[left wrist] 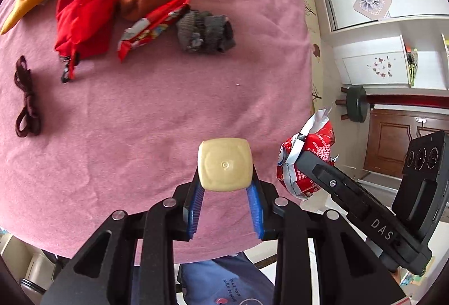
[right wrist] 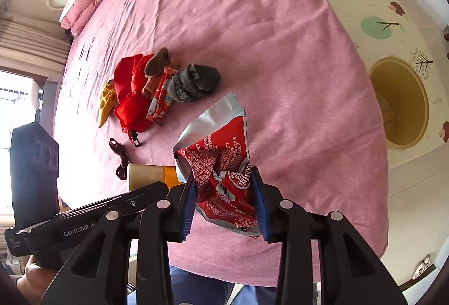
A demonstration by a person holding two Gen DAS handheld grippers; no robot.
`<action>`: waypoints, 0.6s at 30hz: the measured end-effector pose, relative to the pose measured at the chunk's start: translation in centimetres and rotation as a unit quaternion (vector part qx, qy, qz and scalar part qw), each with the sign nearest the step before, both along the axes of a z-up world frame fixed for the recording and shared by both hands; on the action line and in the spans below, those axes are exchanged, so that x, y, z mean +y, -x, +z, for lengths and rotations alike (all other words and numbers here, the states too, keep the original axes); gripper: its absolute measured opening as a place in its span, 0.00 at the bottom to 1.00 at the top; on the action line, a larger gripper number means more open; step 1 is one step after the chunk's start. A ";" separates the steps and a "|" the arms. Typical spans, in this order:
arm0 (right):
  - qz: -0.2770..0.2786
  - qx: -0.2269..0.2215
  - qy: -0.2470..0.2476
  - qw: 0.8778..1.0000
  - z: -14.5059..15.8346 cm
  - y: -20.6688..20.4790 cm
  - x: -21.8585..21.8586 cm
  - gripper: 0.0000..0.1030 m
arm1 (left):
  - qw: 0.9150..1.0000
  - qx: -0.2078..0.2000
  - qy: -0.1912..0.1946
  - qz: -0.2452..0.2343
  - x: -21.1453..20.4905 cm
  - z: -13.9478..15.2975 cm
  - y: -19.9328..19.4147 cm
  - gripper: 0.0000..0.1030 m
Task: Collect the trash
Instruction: 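Lift the bottle and wrapper and carry them over the yellow bin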
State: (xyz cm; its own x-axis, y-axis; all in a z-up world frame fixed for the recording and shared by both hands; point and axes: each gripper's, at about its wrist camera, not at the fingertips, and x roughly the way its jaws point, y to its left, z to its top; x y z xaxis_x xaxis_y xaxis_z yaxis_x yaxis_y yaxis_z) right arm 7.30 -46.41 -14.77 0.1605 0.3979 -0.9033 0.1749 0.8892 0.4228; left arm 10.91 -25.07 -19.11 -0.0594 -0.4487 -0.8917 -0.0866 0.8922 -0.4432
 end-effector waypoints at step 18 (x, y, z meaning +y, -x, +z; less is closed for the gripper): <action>-0.159 -0.013 0.005 0.987 -0.1 0.6 -19.7 0.35 | 0.991 -0.021 0.003 -0.129 -21.0 0.3 -4.8 0.29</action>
